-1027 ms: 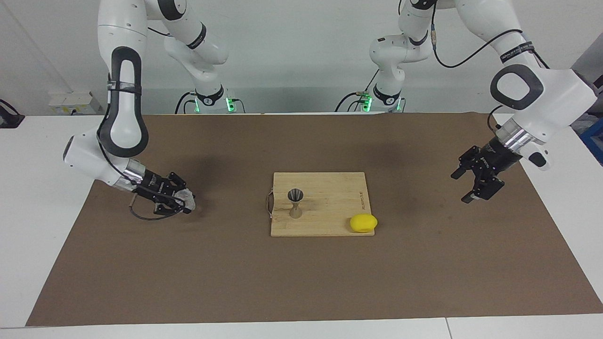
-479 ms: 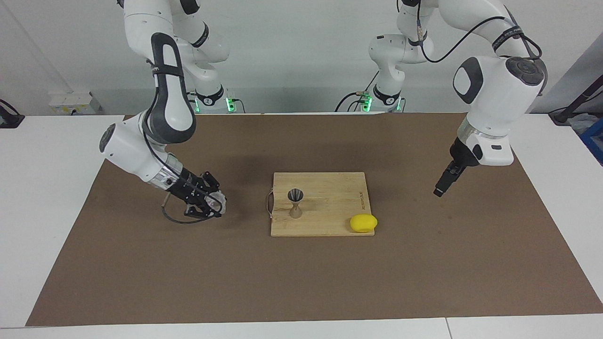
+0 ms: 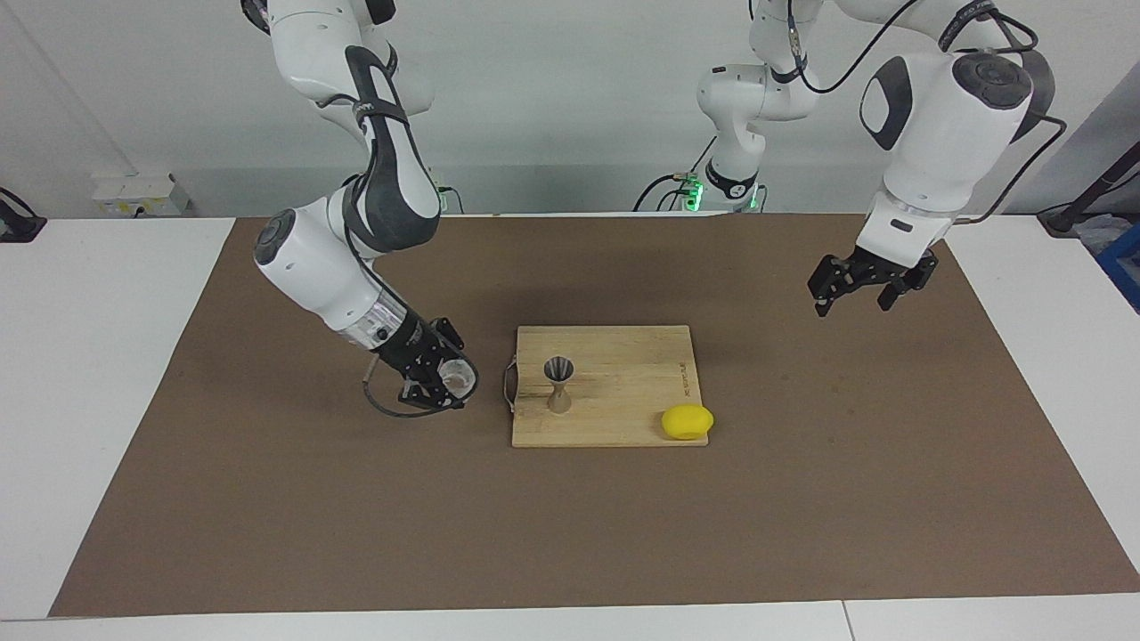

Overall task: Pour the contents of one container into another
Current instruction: 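Carry the clear glass with the right gripper above the dark cup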

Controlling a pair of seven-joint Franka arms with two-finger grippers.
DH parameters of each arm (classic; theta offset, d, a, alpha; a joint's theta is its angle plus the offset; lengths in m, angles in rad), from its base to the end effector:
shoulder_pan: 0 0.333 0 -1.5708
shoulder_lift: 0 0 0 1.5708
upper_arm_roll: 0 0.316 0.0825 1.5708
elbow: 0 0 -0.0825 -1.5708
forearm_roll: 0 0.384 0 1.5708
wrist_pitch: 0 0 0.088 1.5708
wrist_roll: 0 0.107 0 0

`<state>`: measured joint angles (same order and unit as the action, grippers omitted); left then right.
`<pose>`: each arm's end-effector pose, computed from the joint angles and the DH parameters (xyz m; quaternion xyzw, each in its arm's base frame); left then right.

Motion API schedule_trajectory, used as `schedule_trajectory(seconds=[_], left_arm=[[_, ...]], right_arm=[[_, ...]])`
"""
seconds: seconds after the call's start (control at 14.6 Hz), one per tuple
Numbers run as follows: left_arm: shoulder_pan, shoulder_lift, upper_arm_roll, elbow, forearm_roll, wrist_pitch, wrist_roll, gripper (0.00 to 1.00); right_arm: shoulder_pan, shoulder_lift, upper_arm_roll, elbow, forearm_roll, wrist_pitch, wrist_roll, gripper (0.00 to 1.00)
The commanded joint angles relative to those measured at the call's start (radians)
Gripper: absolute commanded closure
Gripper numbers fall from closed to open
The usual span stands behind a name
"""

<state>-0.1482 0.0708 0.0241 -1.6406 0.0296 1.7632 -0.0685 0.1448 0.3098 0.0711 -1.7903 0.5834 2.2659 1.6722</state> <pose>0.5856 -0.0709 0.5680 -0.9991 0.0303 -0.0273 0.0129 0.6372 0.1506 0.3996 -0.5987 0.7584 0.1530 0.2075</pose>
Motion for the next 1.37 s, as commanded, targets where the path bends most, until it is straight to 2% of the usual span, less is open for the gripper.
schedule_trajectory(seconds=[0.0, 0.27, 0.41, 0.55, 0.89, 1.1, 1.3], left_arm=[[0.001, -0.045, 0.014, -0.001, 0.018, -0.083, 0.133, 0.00], [-0.007, -0.071, 0.013, -0.048, 0.016, -0.090, 0.133, 0.00], [0.004, -0.065, 0.004, -0.018, 0.006, -0.108, 0.131, 0.00], [0.091, -0.033, -0.016, 0.062, -0.081, -0.184, 0.130, 0.00], [0.188, 0.017, -0.095, 0.160, -0.093, -0.274, 0.122, 0.00], [0.240, 0.023, -0.185, 0.165, -0.080, -0.262, 0.056, 0.00], [0.217, 0.018, -0.181, 0.163, -0.079, -0.258, 0.056, 0.00]], right_arm=[[0.038, 0.025, 0.000, 0.054, -0.071, 0.011, 0.069, 1.00], [0.088, 0.029, -0.001, 0.072, -0.148, 0.008, 0.151, 1.00], [0.107, 0.029, 0.000, 0.071, -0.184, 0.008, 0.178, 1.00], [0.125, 0.029, 0.000, 0.072, -0.223, 0.011, 0.210, 1.00], [0.154, 0.035, 0.000, 0.094, -0.299, 0.008, 0.227, 1.00], [0.180, 0.044, -0.002, 0.115, -0.353, 0.003, 0.251, 1.00], [0.193, 0.046, -0.002, 0.117, -0.382, 0.000, 0.256, 1.00]])
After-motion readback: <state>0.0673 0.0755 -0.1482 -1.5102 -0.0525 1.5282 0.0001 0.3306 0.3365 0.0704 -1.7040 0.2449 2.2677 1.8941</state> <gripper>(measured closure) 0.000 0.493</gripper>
